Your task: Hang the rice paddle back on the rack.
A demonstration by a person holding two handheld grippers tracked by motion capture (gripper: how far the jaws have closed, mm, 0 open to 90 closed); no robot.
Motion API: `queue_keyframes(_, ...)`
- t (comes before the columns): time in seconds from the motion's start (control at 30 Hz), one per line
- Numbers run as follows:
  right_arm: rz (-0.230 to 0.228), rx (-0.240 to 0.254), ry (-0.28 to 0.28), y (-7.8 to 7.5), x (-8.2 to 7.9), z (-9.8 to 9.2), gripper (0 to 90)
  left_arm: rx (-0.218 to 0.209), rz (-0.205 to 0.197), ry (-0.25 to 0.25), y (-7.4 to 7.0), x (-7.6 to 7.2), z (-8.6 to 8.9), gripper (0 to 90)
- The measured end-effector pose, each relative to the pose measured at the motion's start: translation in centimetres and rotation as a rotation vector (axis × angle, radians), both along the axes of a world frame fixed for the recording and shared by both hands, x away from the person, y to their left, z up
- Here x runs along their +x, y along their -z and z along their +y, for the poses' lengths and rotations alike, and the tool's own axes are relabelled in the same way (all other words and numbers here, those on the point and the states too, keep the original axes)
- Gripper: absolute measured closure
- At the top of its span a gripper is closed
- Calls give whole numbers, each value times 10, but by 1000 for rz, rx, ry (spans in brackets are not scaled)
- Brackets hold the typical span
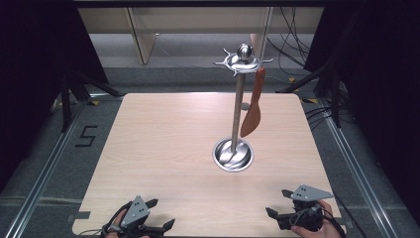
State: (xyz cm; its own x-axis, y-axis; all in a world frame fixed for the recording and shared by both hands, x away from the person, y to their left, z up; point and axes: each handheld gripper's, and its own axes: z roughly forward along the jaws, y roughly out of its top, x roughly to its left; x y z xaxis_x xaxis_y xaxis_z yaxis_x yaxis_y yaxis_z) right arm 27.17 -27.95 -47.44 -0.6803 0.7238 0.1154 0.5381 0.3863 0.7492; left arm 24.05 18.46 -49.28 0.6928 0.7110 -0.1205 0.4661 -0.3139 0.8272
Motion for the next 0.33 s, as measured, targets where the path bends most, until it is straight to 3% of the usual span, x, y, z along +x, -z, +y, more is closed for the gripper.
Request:
queue_keyframes(0.13,6,5,-2,0,0,0,158,0,-1,0,0,0,0,150)
queue_keyframes(0.2,4,6,-6,0,0,0,159,40,-6,6,-1,1,2,150)
queue_keyframes(0.3,1,0,-8,0,1,-2,159,-1,0,-1,0,1,0,150)
queue_keyframes(0.33,23,10,36,-1,-3,0,159,20,-2,5,-1,2,1,150)
